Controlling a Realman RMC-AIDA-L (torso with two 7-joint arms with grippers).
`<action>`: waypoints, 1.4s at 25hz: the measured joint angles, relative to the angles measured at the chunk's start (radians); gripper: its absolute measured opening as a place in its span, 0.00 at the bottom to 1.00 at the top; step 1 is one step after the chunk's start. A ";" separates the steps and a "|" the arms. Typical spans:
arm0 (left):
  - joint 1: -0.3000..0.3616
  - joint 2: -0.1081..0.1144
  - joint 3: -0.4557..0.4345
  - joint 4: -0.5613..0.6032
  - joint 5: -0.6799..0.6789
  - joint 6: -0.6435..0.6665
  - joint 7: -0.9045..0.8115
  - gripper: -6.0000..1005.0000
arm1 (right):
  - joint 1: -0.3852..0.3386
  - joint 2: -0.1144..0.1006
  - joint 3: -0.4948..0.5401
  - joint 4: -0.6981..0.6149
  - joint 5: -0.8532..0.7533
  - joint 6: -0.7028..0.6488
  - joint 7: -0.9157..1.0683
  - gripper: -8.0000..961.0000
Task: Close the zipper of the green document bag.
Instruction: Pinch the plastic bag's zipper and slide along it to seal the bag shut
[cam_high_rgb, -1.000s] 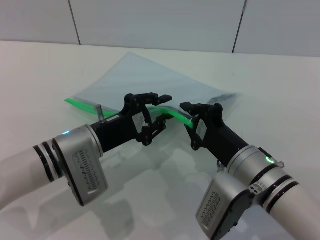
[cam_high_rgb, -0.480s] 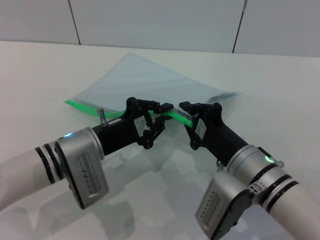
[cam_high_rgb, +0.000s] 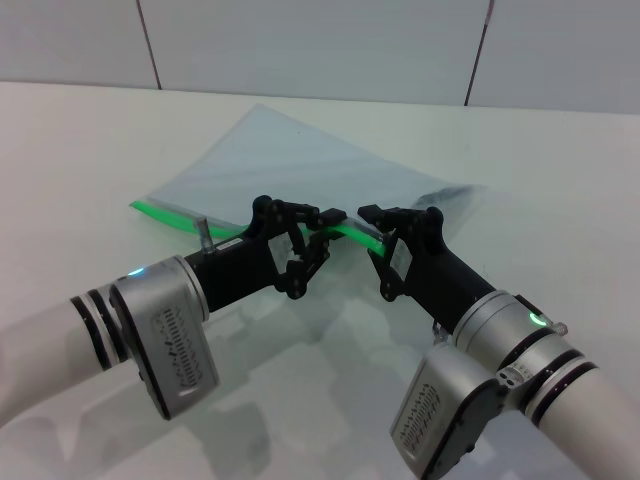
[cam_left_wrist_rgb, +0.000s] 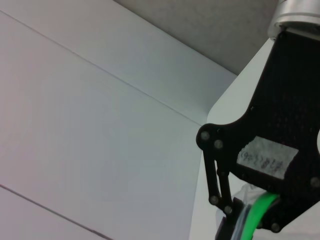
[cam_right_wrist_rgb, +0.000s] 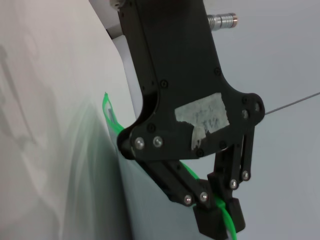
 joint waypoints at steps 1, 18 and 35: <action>0.001 0.000 -0.001 0.000 -0.001 0.000 0.000 0.11 | 0.000 0.000 0.000 0.000 0.000 0.000 0.000 0.05; 0.015 0.003 -0.059 -0.012 -0.020 -0.016 0.002 0.09 | -0.001 -0.005 0.000 0.012 0.000 -0.005 0.049 0.04; 0.091 0.012 -0.059 -0.003 -0.204 -0.004 0.002 0.09 | -0.016 -0.006 0.007 0.108 0.016 -0.105 0.198 0.04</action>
